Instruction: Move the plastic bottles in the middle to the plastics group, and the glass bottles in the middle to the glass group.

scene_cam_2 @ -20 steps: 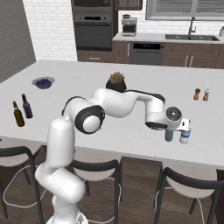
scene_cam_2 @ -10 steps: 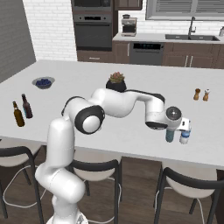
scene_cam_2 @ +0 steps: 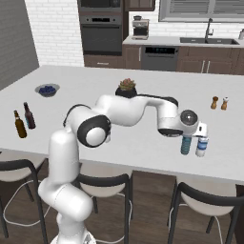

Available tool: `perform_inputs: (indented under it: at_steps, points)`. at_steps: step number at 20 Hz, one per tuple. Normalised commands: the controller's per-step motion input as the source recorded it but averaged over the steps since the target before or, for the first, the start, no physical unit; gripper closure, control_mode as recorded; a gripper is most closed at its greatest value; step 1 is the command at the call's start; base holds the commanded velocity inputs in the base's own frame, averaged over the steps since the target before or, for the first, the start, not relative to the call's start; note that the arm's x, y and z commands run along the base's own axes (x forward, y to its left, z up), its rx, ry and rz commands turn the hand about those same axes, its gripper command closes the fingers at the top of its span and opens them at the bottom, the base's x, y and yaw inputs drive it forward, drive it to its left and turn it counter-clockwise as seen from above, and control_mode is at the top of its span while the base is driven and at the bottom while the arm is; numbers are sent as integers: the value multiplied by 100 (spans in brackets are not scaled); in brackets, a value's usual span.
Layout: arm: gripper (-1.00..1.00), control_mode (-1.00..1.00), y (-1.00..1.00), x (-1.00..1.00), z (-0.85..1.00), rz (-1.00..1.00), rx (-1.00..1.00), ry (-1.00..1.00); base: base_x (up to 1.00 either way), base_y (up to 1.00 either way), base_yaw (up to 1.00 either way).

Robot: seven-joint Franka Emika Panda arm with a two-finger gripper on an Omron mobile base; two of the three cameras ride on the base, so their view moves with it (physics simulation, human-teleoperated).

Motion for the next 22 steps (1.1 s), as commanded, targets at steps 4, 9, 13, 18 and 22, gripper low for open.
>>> perform_inputs:
  at_steps: [4, 9, 13, 18, 22]
  points:
    - [-100, -100, 26, -16, 51, 0, -2, -6, 0, 0, 0]
    - [-100, -100, 46, -40, 37, 4, -3, -5, 0, 0, 0]
    - [-100, -100, 64, -38, 38, 4, -5, -3, 0, 0, 0]
    - [-100, -100, 76, -36, 39, 4, -6, 0, 0, 0, 0]
    - [-100, -100, 97, -34, 36, 6, -11, 7, 0, 0, 0]
